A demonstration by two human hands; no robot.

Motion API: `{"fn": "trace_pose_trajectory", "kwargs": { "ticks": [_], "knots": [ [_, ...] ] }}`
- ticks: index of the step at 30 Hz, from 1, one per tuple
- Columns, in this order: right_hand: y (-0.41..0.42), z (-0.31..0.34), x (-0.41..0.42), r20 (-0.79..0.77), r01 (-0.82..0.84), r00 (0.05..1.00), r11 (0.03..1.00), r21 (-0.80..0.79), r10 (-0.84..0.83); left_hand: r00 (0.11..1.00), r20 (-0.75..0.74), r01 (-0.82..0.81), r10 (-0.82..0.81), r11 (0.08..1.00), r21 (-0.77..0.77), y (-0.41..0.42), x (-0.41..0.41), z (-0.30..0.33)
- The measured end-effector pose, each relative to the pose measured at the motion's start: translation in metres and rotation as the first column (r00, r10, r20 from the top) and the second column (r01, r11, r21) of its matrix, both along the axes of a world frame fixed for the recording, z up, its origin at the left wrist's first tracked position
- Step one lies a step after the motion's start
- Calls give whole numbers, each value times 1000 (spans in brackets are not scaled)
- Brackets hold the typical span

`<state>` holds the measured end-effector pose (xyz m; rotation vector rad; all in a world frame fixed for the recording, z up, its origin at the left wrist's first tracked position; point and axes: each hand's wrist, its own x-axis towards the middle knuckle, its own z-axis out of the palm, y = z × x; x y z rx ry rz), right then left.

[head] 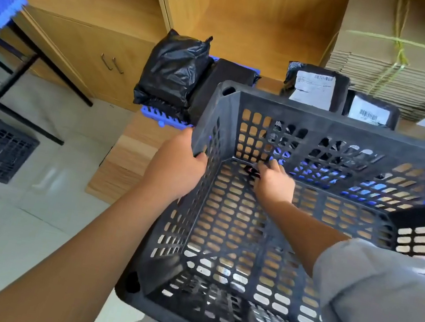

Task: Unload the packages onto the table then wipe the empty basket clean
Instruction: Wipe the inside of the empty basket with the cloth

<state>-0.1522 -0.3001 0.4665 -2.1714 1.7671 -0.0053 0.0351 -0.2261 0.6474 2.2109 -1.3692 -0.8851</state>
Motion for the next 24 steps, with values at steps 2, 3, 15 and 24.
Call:
{"fn": "trace_pose_trajectory", "kwargs": {
  "ticks": [2, 3, 15, 24],
  "knots": [
    [-3, -10, 5, 10, 12, 1000, 1000, 18, -12, 1000, -1, 3, -3, 1000, 3, 0, 0, 1],
    [-2, -15, 8, 19, 5, 1000, 999, 37, -5, 1000, -9, -3, 3, 1000, 9, 0, 1, 0],
    [25, -18, 5, 157, -15, 987, 974, 228, -22, 998, -63, -11, 14, 999, 43, -2, 0, 5],
    [57, 6, -5, 220, -252, 963, 818, 517, 158, 999, -44, -8, 11, 998, 64, -2, -2, 7]
  ]
}}
